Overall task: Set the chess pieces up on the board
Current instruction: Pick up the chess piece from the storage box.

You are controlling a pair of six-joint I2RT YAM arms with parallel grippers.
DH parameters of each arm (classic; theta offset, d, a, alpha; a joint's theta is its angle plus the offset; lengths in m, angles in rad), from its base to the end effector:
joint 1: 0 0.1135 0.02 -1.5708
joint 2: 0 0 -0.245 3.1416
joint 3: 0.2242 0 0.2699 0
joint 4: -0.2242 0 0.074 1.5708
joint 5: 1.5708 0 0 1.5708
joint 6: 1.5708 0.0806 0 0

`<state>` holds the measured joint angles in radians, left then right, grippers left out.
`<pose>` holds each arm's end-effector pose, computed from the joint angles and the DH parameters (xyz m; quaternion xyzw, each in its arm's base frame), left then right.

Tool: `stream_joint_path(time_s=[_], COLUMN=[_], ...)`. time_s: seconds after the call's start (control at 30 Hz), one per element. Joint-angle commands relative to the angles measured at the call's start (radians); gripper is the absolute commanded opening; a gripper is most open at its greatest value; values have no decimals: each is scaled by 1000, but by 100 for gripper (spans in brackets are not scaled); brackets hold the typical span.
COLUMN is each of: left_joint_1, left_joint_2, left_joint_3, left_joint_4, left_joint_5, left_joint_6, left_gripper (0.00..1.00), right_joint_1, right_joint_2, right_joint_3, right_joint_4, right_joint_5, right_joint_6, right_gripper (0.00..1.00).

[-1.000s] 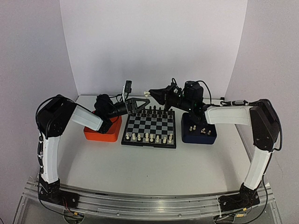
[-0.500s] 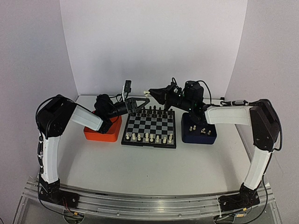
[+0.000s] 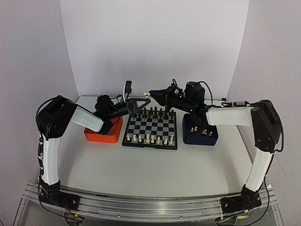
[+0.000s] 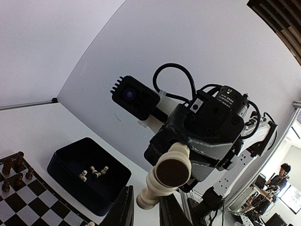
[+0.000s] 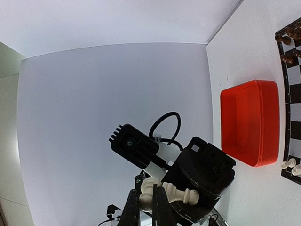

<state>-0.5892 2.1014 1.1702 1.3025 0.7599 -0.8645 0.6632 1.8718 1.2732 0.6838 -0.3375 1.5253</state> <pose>0.3621 -0.3088 0.1975 0.2313 0.5612 -0.6659 0.4338 0.3723 0.3248 0.2615 0.1662 0.6574 0.6973 0.2321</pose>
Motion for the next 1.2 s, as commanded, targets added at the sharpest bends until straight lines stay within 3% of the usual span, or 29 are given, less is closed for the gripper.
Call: stream_joint_path(time_s=[0.0,0.13,0.37,0.43,0.6,0.7,0.83,0.87,1.0,1.17], left_joint_1=[0,0,0,1,2,2,21,33,60,61], left_joint_2=[-30,-39,-119,-173,-307,-324,-273,-256,-217,-199], left_joint_3=[14,4,-63,-86,-47,69,247,280,360,443], left_joint_4=[337,322,139,-23,-698,-1173,-1640,-1719,-1890,-1998], left_joint_5=[-9,-16,17,42,32,7,-30,-5,1,35], left_joint_6=[2,9,39,66,216,305,387,392,411,453], left_gripper=[11,0,0,0,0,0,0,0,0,0], right_joint_1=[6,4,-35,-59,-115,-140,-140,-139,-126,-64], right_joint_2=[15,19,9,-7,-70,-92,-74,-63,-17,29], right_joint_3=[20,24,16,13,45,163,329,375,424,429], right_joint_4=[41,41,32,-6,-236,-648,-1147,-1259,-1425,-1491], right_joint_5=[-14,-14,8,18,-16,-80,-55,-32,8,52], right_joint_6=[23,23,-33,-85,-292,-588,-1048,-1125,-1395,-1626], right_gripper=[0,0,0,0,0,0,0,0,0,0])
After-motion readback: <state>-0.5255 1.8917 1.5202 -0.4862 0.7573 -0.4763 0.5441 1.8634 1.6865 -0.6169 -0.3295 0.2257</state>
